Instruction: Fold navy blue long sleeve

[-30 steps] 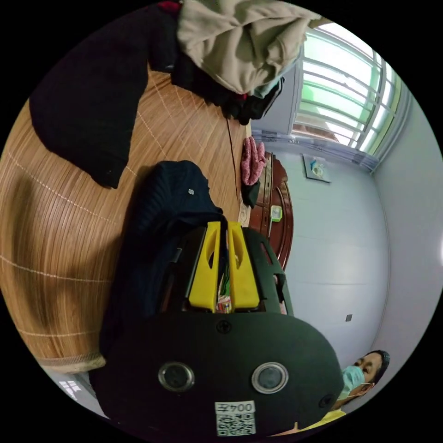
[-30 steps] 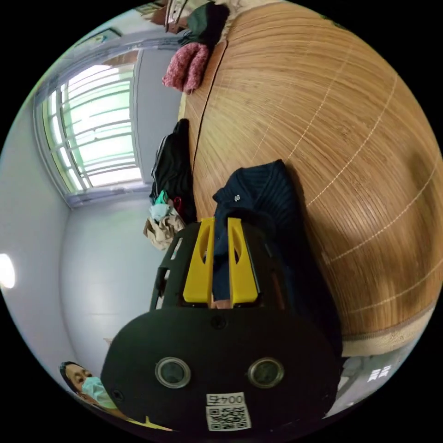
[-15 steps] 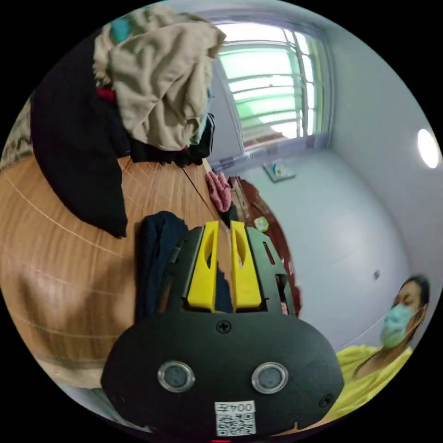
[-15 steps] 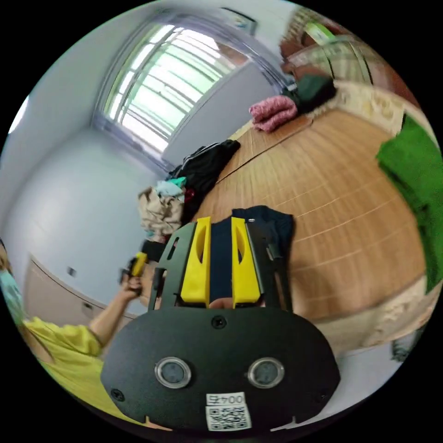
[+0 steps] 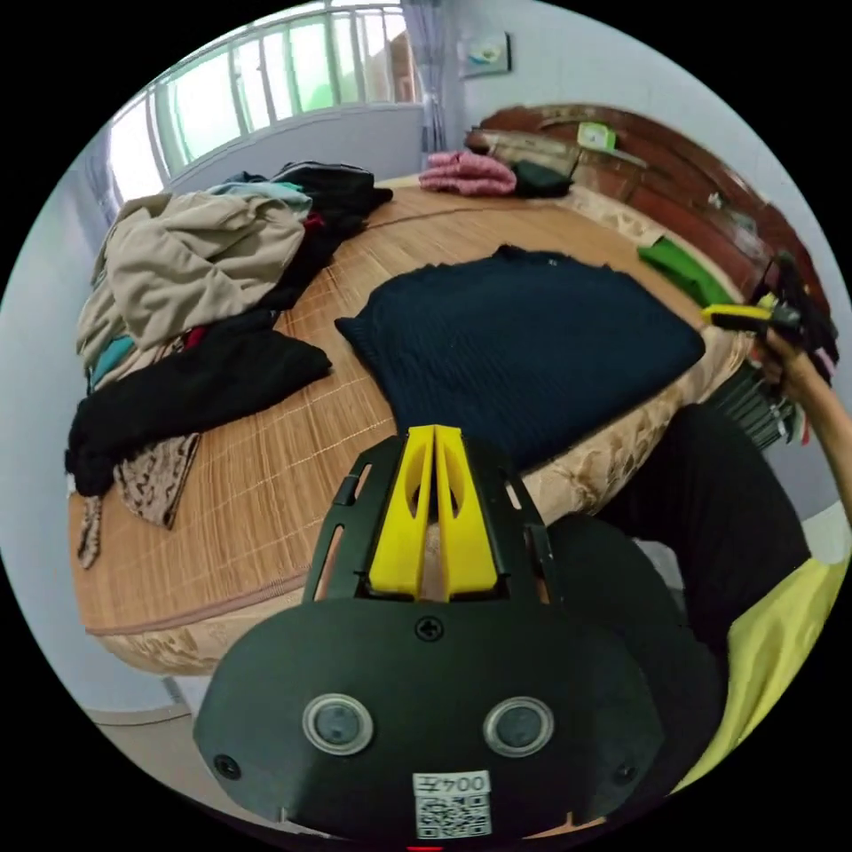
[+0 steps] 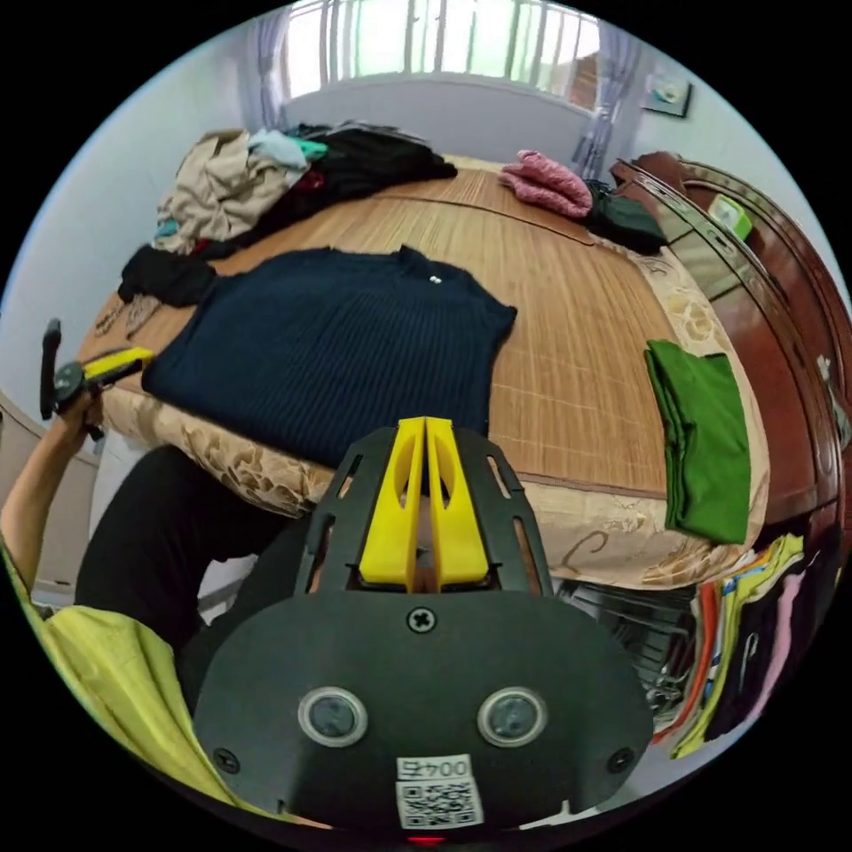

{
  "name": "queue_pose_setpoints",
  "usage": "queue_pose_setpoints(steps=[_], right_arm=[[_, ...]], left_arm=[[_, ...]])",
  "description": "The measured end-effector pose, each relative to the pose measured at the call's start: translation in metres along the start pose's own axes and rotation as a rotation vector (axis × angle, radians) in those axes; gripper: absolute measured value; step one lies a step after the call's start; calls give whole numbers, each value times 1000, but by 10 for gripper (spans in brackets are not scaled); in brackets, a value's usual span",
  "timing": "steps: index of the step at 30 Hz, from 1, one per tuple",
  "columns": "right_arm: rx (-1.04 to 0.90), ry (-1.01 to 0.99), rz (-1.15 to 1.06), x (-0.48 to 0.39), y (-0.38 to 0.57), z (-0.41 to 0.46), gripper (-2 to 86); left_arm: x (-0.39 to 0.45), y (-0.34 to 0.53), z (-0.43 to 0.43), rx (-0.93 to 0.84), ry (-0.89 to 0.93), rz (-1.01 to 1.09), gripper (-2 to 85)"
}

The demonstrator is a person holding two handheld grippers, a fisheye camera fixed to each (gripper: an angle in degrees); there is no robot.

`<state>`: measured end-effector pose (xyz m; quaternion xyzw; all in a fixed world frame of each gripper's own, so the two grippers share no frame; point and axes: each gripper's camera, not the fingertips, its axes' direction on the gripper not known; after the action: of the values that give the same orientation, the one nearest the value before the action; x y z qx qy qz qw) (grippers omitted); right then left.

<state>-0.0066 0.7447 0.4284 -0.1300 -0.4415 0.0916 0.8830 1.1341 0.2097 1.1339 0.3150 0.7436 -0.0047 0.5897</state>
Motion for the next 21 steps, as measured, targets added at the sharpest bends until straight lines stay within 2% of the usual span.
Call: queue_pose_setpoints(steps=[3, 5, 8, 13, 18, 21], right_arm=[[-142, 24, -11, -24, -40, 35, -7], [-284, -34, -1, -32, -58, 60, -7], [-300, -36, 43, -39, -82, 73, -7], [-337, 11, -165, -56, -119, 86, -5], [-395, -40, -210, -50, -150, 95, 9], [-374, -133, -199, -32, -165, 90, 65]], left_arm=[[20, -38, 20, -190, -94, 63, 4], [24, -55, 17, -193, -107, 21, 4], [26, -86, 13, -257, -104, -17, 3], [29, -130, 10, -331, -131, 110, 4], [-7, -159, 4, -309, 38, -38, 7], [-38, -163, 2, -249, 202, -125, 10]])
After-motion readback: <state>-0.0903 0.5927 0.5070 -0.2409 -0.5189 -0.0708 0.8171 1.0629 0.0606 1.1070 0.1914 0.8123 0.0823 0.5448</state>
